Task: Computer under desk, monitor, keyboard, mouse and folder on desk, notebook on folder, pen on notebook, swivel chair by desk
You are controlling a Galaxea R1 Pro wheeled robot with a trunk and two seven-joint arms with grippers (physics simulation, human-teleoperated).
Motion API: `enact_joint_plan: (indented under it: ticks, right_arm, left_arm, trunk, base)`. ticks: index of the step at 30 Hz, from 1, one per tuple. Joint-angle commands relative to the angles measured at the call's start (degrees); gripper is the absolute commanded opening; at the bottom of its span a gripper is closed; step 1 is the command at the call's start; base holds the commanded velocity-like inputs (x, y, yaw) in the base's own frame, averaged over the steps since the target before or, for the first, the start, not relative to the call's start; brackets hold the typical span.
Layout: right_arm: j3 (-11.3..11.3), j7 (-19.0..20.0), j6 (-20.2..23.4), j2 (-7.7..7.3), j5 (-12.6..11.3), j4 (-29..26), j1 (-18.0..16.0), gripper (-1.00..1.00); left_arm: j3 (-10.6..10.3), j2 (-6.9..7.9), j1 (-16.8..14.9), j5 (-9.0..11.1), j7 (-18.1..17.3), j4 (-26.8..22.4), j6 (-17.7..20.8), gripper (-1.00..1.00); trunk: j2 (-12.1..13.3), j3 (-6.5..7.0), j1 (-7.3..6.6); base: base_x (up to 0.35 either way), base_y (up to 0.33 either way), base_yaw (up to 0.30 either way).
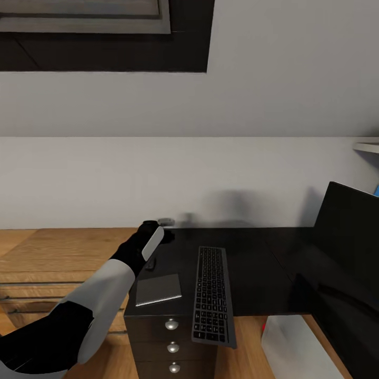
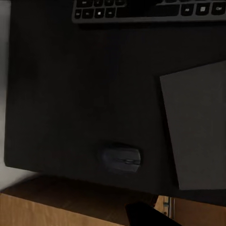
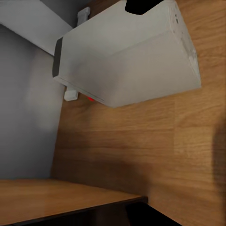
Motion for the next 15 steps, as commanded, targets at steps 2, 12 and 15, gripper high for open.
enact_joint_plan:
  ticks: [2, 12, 15]
  right_arm:
    - [0.47, -0.57, 0.14, -0.07, -0.03, -0.12, 0.02, 1.0]
    - [0.47, -0.53, 0.23, -0.05, -0.03, -0.12, -0.01, 1.0]
    - [0.47, -0.55, 0.26, -0.06, -0.02, -0.12, 0.01, 1.0]
  left_arm:
    - [0.05, 0.0, -0.06, 0.57, 0.48, -0.29, 0.1, 1.0]
    - [0.19, 0.73, -0.06, 0.56, 0.58, -0.21, 0.07, 1.0]
    - [0.2, 0.79, -0.06, 0.52, 0.65, -0.07, 0.01, 1.0]
  trunk:
    - [-0.44, -0.24, 0.23]
    - [-4.45, -2.03, 2.42]
    - [-5.66, -2.57, 3.08]
  base:
    - [0.004, -0.001, 0.0]
    - [0.001, 0.0, 0.0]
    - [0.0, 0.0, 0.0]
